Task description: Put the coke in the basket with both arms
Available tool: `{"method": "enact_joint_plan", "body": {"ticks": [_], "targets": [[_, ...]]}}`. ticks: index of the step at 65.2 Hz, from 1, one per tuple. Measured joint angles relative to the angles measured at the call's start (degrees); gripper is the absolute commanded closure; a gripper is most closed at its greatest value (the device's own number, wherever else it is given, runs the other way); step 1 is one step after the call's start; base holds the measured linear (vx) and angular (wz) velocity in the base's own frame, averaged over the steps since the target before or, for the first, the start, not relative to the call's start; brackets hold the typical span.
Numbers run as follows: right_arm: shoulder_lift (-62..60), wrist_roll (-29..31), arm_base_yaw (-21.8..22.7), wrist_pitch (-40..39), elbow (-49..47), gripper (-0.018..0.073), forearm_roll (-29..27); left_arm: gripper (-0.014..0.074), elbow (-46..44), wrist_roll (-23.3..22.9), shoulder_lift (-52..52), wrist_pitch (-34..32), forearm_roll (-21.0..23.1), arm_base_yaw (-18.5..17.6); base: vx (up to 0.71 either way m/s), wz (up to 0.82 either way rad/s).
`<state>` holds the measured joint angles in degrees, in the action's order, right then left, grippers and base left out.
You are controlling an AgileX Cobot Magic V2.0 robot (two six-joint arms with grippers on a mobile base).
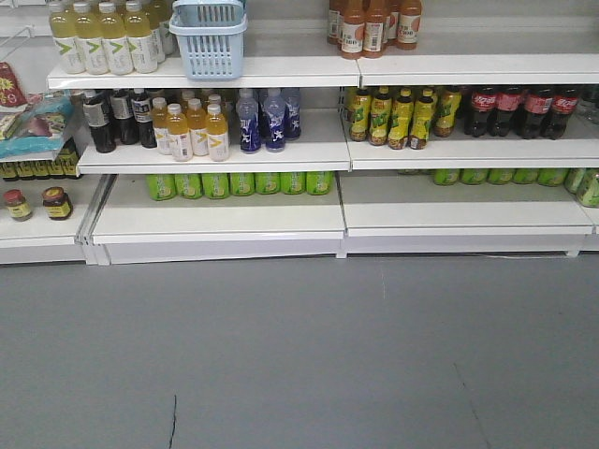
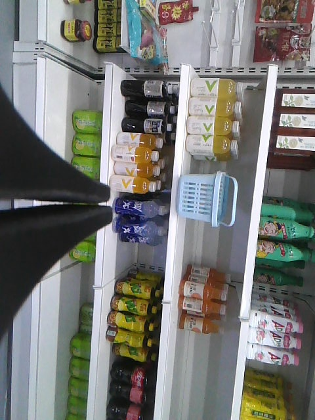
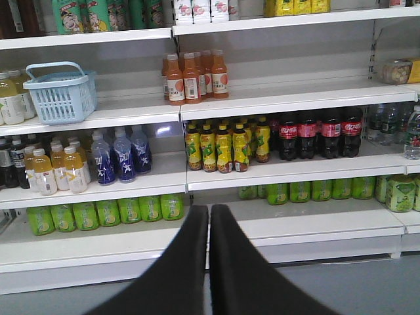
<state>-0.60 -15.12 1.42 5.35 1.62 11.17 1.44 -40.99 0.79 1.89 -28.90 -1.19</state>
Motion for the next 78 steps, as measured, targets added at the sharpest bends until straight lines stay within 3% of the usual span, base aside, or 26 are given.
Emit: {"method": "enact_joint_plan", "body": {"ticks": [78], "targets": [[0.0,0.0,0.0,0.0,0.0,0.0564,0.0,0.0602,0.0,0.0,0.0,0.0,0.0,0.0,0.01,0.01]]}}
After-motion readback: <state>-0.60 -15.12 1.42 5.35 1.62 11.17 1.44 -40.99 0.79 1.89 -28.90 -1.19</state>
